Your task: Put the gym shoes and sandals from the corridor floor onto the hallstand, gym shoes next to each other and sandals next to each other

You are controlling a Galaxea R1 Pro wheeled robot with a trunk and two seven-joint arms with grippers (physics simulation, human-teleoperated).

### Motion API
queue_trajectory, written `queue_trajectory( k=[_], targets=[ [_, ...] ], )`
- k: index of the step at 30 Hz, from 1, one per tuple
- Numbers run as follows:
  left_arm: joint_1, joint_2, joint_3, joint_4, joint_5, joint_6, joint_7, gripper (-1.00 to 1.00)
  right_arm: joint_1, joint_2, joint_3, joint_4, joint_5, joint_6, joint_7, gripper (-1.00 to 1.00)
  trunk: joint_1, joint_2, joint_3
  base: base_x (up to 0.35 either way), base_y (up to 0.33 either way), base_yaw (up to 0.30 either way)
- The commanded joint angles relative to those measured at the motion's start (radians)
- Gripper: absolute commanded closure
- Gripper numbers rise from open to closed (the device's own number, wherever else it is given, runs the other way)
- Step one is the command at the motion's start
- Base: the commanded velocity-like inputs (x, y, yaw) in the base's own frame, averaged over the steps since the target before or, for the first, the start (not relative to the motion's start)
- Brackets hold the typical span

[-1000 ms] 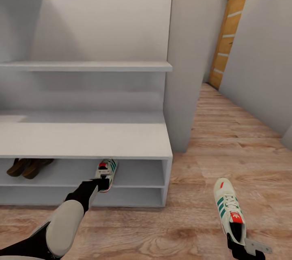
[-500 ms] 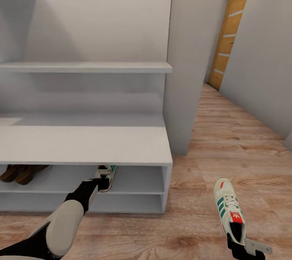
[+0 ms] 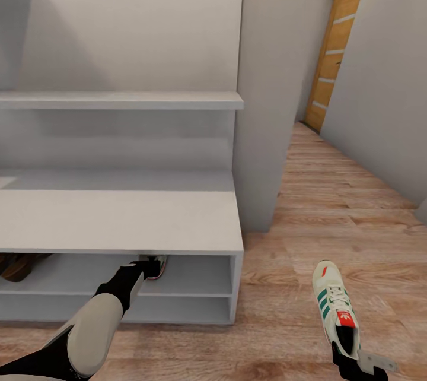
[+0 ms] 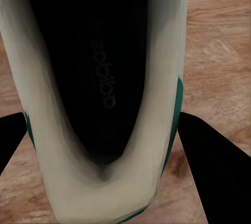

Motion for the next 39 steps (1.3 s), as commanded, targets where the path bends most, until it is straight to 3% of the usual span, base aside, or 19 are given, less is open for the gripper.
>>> queue_trajectory(
  k=[1, 16, 17, 30, 39],
  targets=[
    [0.000, -0.001, 0.008, -0.004, -0.010, 0.005, -0.008, 1.00, -0.001, 0.000, -0.004, 0.001, 0.008, -0.003, -0.002, 1.00, 0.000, 0.000, -0.001, 0.015, -0.009, 0.000],
    [0.000, -0.003, 0.009, -0.002, -0.010, 0.004, -0.015, 1.00, -0.001, 0.000, -0.004, 0.001, 0.008, -0.003, -0.002, 1.00, 0.000, 0.000, -0.001, 0.002, -0.001, 0.000],
    [0.000, -0.003, 0.009, -0.002, -0.010, 0.004, -0.015, -1.00, -0.001, 0.000, -0.004, 0.001, 0.008, -0.004, -0.002, 1.00, 0.000, 0.000, -0.001, 0.000, 0.000, 0.000],
    [0.000, -0.003, 0.009, -0.002, -0.010, 0.004, -0.019, -1.00, -0.001, 0.000, -0.004, 0.001, 0.008, -0.004, -0.002, 1.00, 0.000, 0.000, -0.001, -0.008, 0.001, 0.000],
    [0.000, -0.001, 0.008, -0.002, -0.010, 0.004, -0.019, -1.00, -0.001, 0.000, -0.004, 0.001, 0.007, -0.003, -0.002, 1.00, 0.000, 0.000, -0.001, -0.258, 0.061, 0.000]
  ],
)
